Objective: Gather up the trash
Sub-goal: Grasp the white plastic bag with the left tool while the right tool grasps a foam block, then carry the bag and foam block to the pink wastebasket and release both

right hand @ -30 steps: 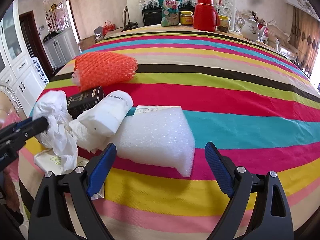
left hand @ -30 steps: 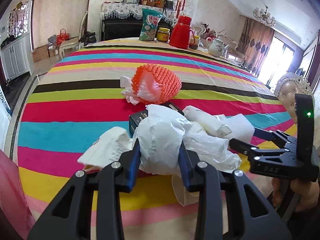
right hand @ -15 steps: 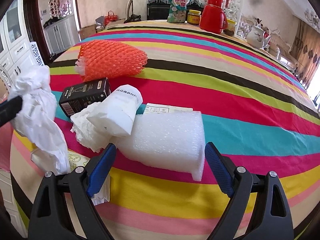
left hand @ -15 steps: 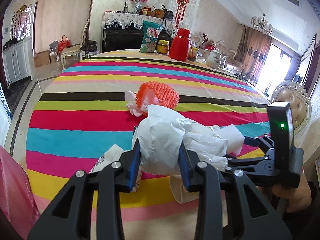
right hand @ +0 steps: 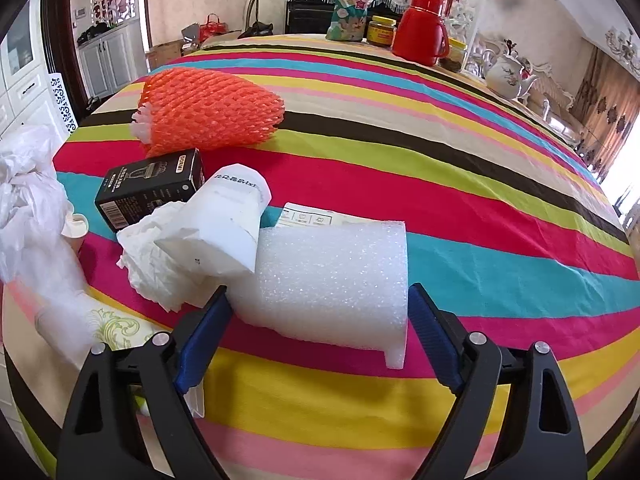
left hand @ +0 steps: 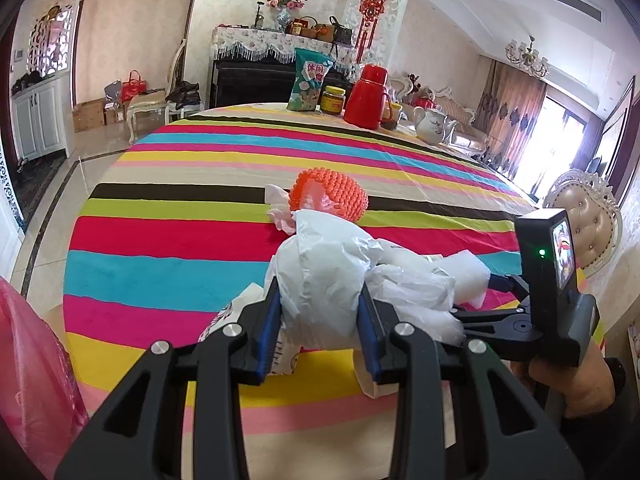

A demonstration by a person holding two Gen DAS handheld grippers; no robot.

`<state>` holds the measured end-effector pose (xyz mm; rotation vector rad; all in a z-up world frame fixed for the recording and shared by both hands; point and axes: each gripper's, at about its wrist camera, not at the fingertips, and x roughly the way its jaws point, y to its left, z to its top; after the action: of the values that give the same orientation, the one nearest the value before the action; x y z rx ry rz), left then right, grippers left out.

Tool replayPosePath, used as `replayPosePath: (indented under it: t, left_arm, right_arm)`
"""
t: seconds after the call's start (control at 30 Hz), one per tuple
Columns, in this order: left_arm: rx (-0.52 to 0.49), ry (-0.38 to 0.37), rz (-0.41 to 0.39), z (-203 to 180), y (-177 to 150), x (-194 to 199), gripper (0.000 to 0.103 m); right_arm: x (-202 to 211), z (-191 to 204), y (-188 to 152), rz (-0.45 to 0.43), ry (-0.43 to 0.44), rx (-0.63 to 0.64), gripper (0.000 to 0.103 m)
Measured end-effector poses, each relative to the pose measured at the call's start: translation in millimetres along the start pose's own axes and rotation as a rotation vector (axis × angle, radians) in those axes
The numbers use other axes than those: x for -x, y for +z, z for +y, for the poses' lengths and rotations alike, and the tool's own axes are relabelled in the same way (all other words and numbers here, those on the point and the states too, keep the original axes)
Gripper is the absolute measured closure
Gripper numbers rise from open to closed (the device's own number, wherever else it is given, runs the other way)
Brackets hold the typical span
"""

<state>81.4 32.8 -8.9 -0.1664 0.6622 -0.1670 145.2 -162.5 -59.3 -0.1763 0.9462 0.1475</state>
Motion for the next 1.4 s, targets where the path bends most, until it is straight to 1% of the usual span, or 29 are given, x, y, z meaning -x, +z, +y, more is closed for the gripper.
replayPosePath:
  t: [0.13, 0.33, 0.53, 0.7, 0.83, 1.0, 1.2, 1.4]
  left_arm:
    - [0.008, 0.005, -0.011, 2.4, 1.1, 3.9, 0.069]
    - [0.015, 0.006, -0.031, 2.4, -0.2, 12.1, 0.069]
    - [0.017, 0.012, -0.053, 3.3, -0.4, 23.2, 0.069]
    - [0.025, 0.034, -0.079, 9.3, -2.3, 38.2, 0.069]
    - [0.037, 0.058, -0.1, 19.4, -3.6, 51.4, 0.069]
    - [0.058, 0.105, -0.134, 36.3, -4.2, 75.0, 0.069]
    - [0.096, 0.181, -0.169, 64.6, -6.9, 104.3, 0.069]
    - [0.142, 0.275, -0.198, 99.4, -14.8, 136.8, 0.069]
  right_arm:
    - [11.3, -10.8, -3.4, -0.027, 0.01, -0.04, 0.022]
    - [40.2, -28.7, -6.3, -0.092, 0.018, -0.095, 0.022]
    - [71.4, -34.2, -8.7, -0.16, 0.051, -0.117, 0.021]
    - [92.7, -31.7, -6.1, -0.213, 0.075, -0.118, 0.021]
    - [108.6, -23.4, -3.5, -0.255, 0.104, -0.104, 0.021]
    - [121.5, -8.8, 2.1, -0.286, 0.139, -0.076, 0.021]
    - [130.5, 15.0, 10.3, -0.307, 0.184, -0.037, 0.021]
    - [132.6, 48.7, 19.9, -0.31, 0.238, 0.022, 0.021]
